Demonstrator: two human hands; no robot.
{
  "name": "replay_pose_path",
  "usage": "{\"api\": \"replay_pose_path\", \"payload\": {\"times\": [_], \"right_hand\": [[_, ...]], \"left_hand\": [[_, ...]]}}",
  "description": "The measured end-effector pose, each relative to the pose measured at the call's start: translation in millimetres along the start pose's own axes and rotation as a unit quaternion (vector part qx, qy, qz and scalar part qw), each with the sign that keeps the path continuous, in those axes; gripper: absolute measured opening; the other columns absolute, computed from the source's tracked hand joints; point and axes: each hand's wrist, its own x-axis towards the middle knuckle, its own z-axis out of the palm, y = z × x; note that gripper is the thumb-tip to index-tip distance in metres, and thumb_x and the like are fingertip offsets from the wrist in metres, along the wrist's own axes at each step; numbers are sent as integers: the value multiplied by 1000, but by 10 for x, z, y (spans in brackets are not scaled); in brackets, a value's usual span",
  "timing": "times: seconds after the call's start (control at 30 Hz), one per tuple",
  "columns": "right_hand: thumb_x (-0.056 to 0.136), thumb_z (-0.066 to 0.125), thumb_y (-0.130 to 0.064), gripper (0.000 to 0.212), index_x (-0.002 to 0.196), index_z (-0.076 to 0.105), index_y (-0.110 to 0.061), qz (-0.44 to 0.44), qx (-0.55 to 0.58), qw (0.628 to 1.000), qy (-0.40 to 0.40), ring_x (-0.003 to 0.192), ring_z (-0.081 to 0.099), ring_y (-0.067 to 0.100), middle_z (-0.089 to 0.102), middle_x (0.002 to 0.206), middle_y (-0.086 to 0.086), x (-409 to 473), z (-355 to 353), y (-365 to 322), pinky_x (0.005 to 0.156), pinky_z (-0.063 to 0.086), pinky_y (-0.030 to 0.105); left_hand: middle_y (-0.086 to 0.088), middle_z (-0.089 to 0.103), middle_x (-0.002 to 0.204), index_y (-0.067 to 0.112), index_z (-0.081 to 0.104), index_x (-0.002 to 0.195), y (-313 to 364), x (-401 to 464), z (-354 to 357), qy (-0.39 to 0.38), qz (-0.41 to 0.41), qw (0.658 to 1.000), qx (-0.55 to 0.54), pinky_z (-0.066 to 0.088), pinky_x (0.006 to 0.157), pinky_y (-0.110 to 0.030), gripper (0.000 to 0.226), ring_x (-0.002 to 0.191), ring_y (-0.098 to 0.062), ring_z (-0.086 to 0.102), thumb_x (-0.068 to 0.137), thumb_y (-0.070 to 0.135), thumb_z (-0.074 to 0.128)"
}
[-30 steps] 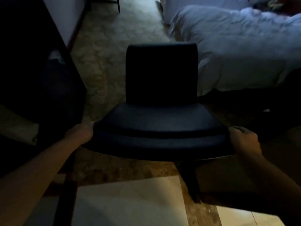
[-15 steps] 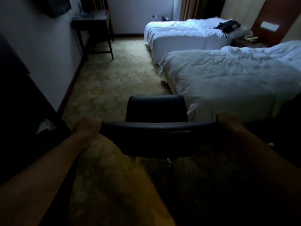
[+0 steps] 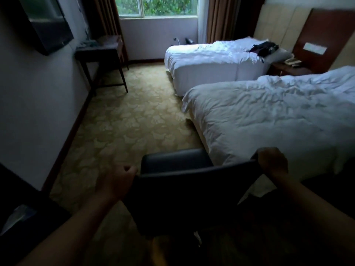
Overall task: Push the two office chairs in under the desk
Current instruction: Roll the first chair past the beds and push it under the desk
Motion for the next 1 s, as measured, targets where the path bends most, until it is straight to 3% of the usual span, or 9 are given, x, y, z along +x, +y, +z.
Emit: {"api": "replay_pose_path", "payload": {"times": [0.17, 0.33, 0.4, 0.47, 0.57, 0.67, 0.8, 0.9, 1.0], "right_hand": [[87, 56, -16, 19, 95, 72, -18, -26, -28, 998, -46, 104, 62, 32, 65, 116, 14, 647, -79, -39, 85, 51, 34], [80, 52, -12, 21, 66, 66, -20, 25, 102, 993, -50, 83, 62, 34, 69, 94, 14, 1176, -103, -257, 68, 43, 32], [79, 46, -15, 22, 65, 64, -18, 29, 137, 989, -42, 79, 61, 34, 68, 89, 16, 1385, -105, -371, 68, 42, 33], [81, 49, -10, 20, 70, 64, -16, 8, 128, 991, -33, 83, 61, 36, 68, 91, 17, 1652, -137, -486, 69, 42, 34], [80, 44, -15, 21, 70, 62, -12, -38, 136, 990, 14, 77, 61, 34, 68, 83, 14, 2054, -153, -604, 67, 43, 36], [68, 34, -24, 28, 64, 59, -11, -67, 168, 983, 34, 68, 60, 33, 66, 72, 10, 2493, -84, -657, 62, 44, 37], [79, 39, -23, 26, 66, 58, -11, -95, 135, 985, 43, 75, 62, 37, 67, 78, 14, 3210, 4, -760, 61, 39, 36], [84, 47, -19, 19, 72, 61, -14, -105, 120, 986, 42, 80, 63, 37, 69, 84, 15, 3699, 86, -898, 64, 40, 35], [85, 45, -20, 20, 71, 59, -18, -121, 122, 985, 31, 81, 63, 37, 69, 87, 14, 4220, 114, -1065, 67, 45, 38]], "left_hand": [[-3, 52, 53, 26, 56, 53, 28, 829, 153, 3, -7, 1000, 23, 30, 51, -30, 30, 58, -29, 56, 68, 44, 37], [-10, 68, 87, 18, 59, 64, 144, 1396, 267, 12, -9, 995, 94, 35, 61, -31, 29, 76, -27, 57, 88, 25, 46], [-15, 69, 99, 15, 67, 82, 210, 1621, 326, 17, -30, 994, 100, 39, 71, -30, 24, 91, -32, 62, 93, 22, 46], [-17, 67, 106, 11, 68, 94, 293, 1929, 386, 24, -82, 992, 88, 43, 81, -30, 25, 99, -34, 61, 92, 25, 48], [-13, 68, 103, 12, 67, 85, 527, 2335, 455, 13, -151, 981, 119, 45, 93, -39, 33, 97, -32, 62, 82, 39, 49], [-10, 68, 82, 12, 56, 58, 702, 2685, 508, 57, -155, 980, 108, 47, 82, -35, 37, 81, -31, 63, 72, 45, 46], [-13, 65, 72, 14, 54, 49, 849, 3181, 538, 73, -176, 979, 67, 46, 65, -33, 39, 73, -33, 62, 60, 48, 39], [-12, 68, 84, 16, 62, 59, 898, 3651, 531, 73, -182, 977, 82, 49, 72, -35, 41, 75, -31, 59, 67, 49, 39], [-12, 67, 108, 16, 71, 90, 918, 4243, 534, 52, -201, 968, 141, 49, 84, -38, 49, 92, -32, 60, 79, 51, 38]]}}
